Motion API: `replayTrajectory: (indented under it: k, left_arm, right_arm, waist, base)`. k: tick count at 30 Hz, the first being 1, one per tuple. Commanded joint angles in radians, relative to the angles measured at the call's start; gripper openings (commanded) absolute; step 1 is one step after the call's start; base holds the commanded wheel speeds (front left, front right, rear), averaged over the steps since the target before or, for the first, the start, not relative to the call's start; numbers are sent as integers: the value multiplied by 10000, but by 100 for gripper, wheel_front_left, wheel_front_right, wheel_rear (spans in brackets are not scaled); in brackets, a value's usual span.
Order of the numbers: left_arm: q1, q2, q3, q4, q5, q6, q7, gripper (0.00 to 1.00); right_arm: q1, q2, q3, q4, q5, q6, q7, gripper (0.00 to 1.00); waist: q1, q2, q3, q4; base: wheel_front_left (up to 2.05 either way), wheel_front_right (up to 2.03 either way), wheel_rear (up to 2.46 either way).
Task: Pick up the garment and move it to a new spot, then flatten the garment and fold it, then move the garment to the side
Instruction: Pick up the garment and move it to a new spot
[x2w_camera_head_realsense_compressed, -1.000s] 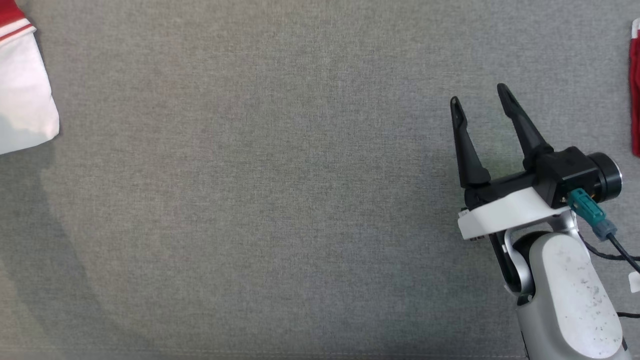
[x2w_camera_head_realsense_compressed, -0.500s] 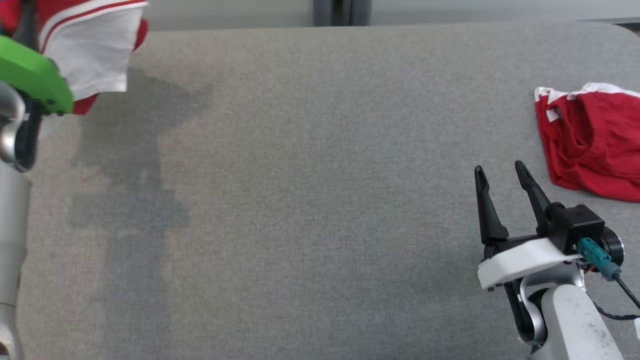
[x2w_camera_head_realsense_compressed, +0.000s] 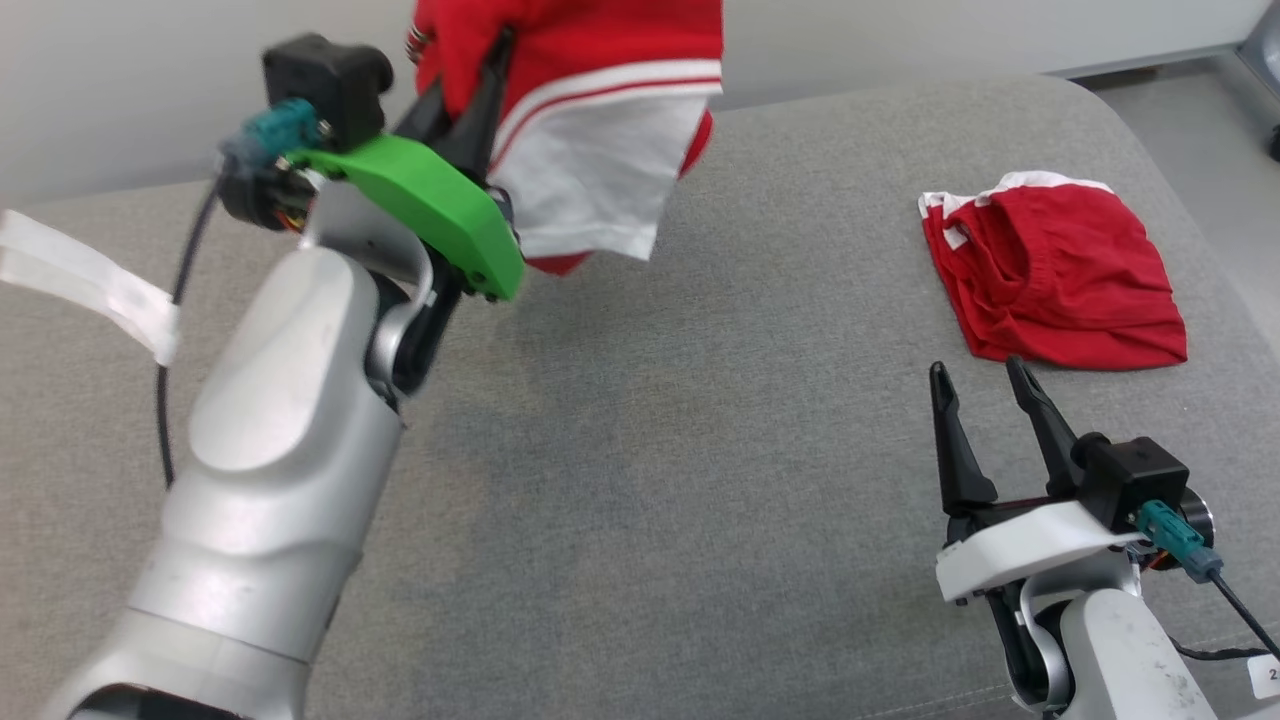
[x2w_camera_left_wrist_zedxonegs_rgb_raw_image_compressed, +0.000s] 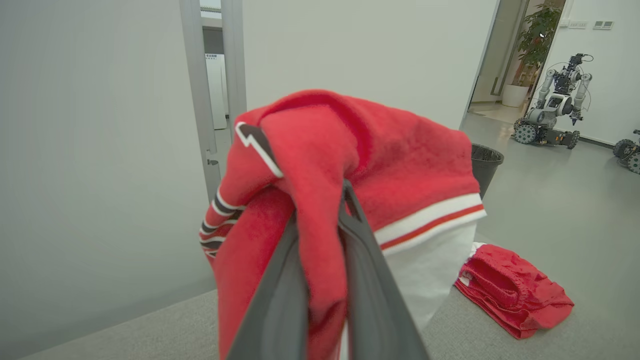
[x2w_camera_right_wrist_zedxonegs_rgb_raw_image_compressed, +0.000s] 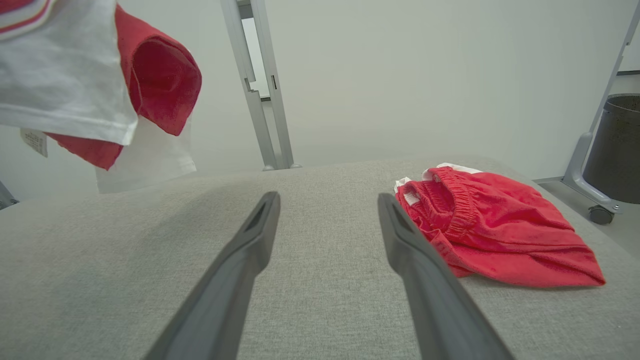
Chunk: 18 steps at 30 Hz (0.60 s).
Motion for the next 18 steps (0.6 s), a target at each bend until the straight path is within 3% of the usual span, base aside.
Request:
replayTrajectory:
  k: [1,10,11,12,14,15,18]
  left_arm:
    - [344,-84,-69,231,-23,97,-179,0]
    - [1415,-580,-574,2876,108,443,-1208,0]
    - [1452,-591,-588,3186,122,441,-1339,18]
    - [1470,-608,-560,3396,70,446,-1435,25]
    - [1440,-643,-556,3808,11,400,-1667,78]
    - [1399,-666,-562,3991,-18,366,-1768,100]
    - [1233,-724,-569,4301,-65,309,-2026,100]
  right_arm:
    - [-246,-11,101,81,81,-15,-112,100]
    - [-760,-16,687,543,382,-15,-360,100]
    - [-795,-16,691,585,389,-15,-379,100]
    - [-804,-16,692,622,384,-15,-389,100]
    - [-839,-13,662,727,364,-15,-429,100]
    - [-872,-14,638,777,348,-15,-449,100]
    - [-891,-10,583,885,329,-15,-470,100]
  waist:
    - [0,-1,527,-325]
    - [0,-1,1435,-844]
    - [0,-1,1468,-867]
    - [0,-1,1485,-875]
    - [0,-1,1500,-868]
    - [0,-1,1491,-848]
    - [0,-1,1394,-726]
  base:
    - [0,0,0]
    - [0,0,0]
    - [0,0,0]
    - [0,0,0]
    - [0,0,0]
    - [0,0,0]
    - [0,0,0]
